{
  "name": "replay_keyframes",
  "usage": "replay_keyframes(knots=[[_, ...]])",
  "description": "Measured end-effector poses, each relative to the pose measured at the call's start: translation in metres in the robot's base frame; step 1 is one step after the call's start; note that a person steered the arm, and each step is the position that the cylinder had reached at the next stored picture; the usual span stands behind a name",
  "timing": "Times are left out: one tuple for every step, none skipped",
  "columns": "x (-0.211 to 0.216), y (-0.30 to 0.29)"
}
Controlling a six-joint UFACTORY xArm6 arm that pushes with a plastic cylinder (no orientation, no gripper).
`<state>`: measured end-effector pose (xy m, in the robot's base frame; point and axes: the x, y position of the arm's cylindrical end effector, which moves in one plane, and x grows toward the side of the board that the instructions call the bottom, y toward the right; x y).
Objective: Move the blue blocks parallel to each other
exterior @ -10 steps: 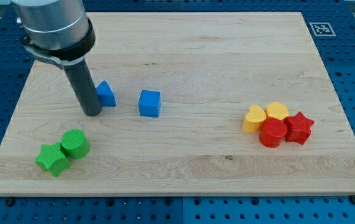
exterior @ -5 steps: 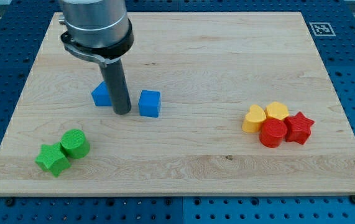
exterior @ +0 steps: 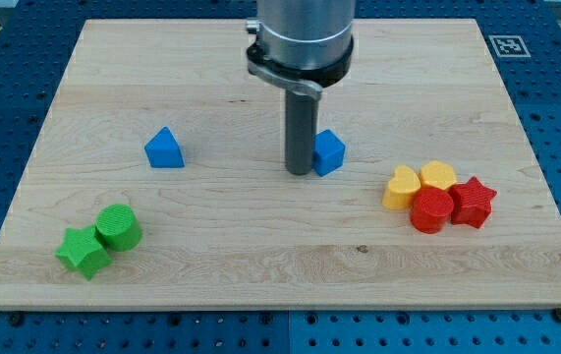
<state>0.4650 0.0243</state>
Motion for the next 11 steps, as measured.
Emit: replay_keyframes(knots=[[-0.023,0.018],[-0.038,0.039],[-0.039,0.07],[-0.039,0.11],[-0.039,0.143],[-0.039,0.147],[-0.05,0.139],[-0.079,0.088],[-0.108,0.033],[-0.109,0.03],[-0.118,0.001]])
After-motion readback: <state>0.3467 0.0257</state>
